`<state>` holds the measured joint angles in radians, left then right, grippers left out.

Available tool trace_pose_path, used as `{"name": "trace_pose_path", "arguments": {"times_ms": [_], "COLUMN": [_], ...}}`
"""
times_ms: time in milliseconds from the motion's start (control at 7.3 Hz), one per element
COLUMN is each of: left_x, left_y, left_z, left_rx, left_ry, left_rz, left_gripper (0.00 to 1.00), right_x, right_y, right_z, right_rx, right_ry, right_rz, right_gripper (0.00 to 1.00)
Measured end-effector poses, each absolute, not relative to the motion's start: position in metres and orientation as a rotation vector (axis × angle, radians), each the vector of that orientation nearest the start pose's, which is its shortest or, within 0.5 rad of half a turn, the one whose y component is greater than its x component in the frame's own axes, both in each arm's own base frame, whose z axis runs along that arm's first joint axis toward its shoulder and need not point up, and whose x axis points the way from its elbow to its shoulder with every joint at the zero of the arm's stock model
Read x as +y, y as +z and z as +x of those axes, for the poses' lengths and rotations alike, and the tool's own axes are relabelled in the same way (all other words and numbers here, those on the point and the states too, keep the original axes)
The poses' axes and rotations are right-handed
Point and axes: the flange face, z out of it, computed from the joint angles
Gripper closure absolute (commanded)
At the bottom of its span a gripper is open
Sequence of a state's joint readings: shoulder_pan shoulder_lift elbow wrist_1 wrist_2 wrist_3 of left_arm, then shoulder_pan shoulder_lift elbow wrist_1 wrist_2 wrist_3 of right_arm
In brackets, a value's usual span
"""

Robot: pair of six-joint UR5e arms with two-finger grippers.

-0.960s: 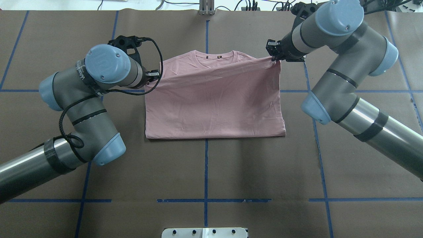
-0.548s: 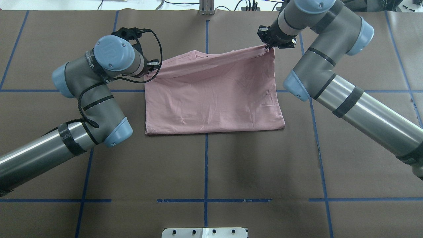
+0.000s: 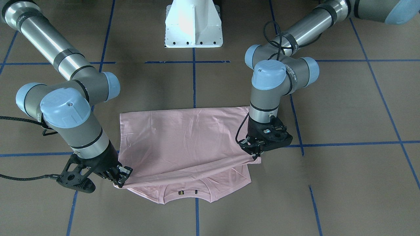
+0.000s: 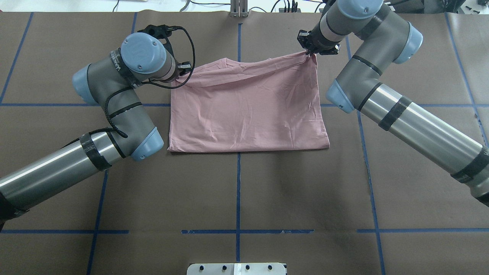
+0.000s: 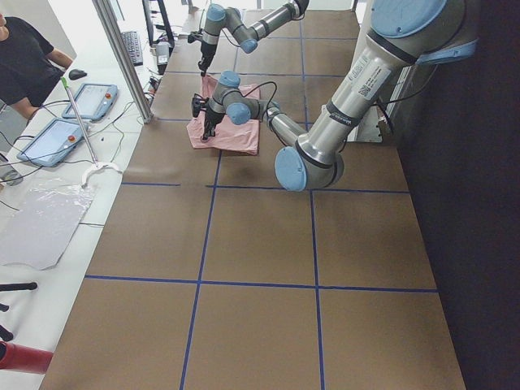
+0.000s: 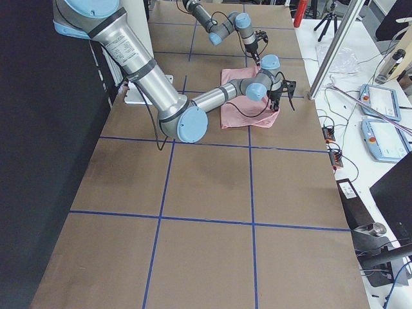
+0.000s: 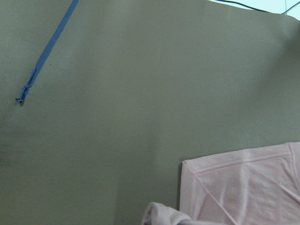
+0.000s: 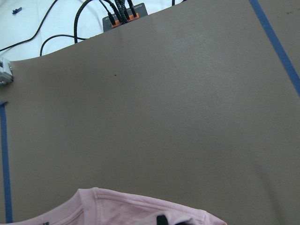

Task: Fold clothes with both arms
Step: 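Lay the hem down near the collar and open both grippers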

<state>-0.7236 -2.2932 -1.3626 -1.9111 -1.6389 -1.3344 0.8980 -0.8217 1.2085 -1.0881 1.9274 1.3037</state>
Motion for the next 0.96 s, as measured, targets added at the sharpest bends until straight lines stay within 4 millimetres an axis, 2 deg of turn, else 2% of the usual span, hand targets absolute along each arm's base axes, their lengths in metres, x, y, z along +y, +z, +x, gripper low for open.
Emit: {"name": "trace_pose_path", "arguments": {"times_ms": [137, 274, 411, 548, 960], "left_x": [-0.600, -0.601, -0.601, -0.601, -0.603], "left_y": [0.278, 0.274, 0.271, 0.270, 0.275], "left_z": [0.489, 0.490, 0.490, 0.491, 0.491], "left_rx": [0.795, 0.802, 0.810, 0.812, 0.801], "left_ry": [-0.429, -0.429, -0.429, -0.428, -0.431], "left_rz": [0.341, 0.344, 0.347, 0.348, 0.346], "left_gripper": [1.00, 0.61, 0.11, 0.00, 0.00], "right_x": [-0.677, -0.674, -0.671, -0.668, -0.655], "right_y": [0.307, 0.302, 0.300, 0.304, 0.343], "right_z": [-0.414, -0.414, -0.414, -0.412, -0.401], "right_rx": [-0.920, -0.936, -0.945, -0.950, -0.989], "right_ry": [0.426, 0.418, 0.412, 0.406, 0.312], "right_rz": [0.200, 0.202, 0.201, 0.199, 0.222], "right_gripper": [1.00, 1.00, 0.77, 0.01, 0.00]}}
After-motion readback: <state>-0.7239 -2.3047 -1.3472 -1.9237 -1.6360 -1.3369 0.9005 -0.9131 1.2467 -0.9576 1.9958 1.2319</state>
